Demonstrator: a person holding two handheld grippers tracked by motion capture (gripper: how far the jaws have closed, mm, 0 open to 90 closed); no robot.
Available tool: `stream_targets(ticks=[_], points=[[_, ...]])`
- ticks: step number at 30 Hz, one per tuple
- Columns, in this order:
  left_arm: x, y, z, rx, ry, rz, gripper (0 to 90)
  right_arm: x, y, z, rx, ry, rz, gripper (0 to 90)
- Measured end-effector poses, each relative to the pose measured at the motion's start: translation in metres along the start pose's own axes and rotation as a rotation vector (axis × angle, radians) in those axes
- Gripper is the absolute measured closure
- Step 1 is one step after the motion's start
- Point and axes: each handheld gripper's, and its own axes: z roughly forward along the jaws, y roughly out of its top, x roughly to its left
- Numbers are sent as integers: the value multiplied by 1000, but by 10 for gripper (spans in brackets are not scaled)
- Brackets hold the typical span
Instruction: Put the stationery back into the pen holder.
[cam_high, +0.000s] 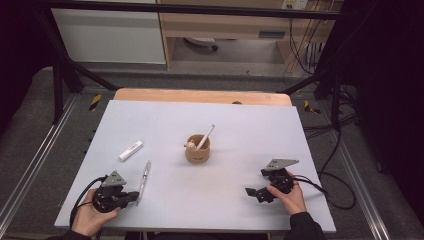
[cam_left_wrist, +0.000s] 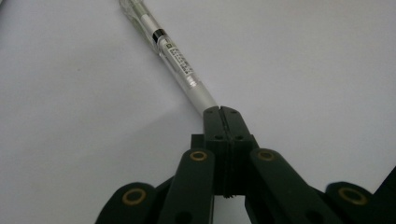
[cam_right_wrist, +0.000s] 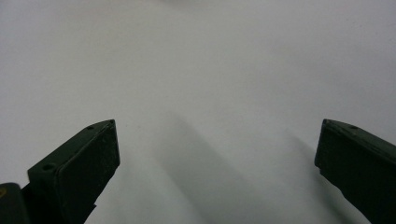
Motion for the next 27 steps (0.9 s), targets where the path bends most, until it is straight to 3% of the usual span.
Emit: stream_targets(ticks=[8, 15, 22, 27], points=[[-1, 1, 1, -12, -1, 4, 897, 0, 0, 0, -1, 1, 0, 6], [-2, 5, 2, -37, 27, -3, 894, 0, 0, 0, -2, 0, 3, 6], [-3, 15, 2, -93, 64, -50, 852, 0, 0, 0, -3, 2, 4, 6], [11, 28, 9, -99, 111, -98, 895, 0, 0, 0, -2, 1, 2, 6]])
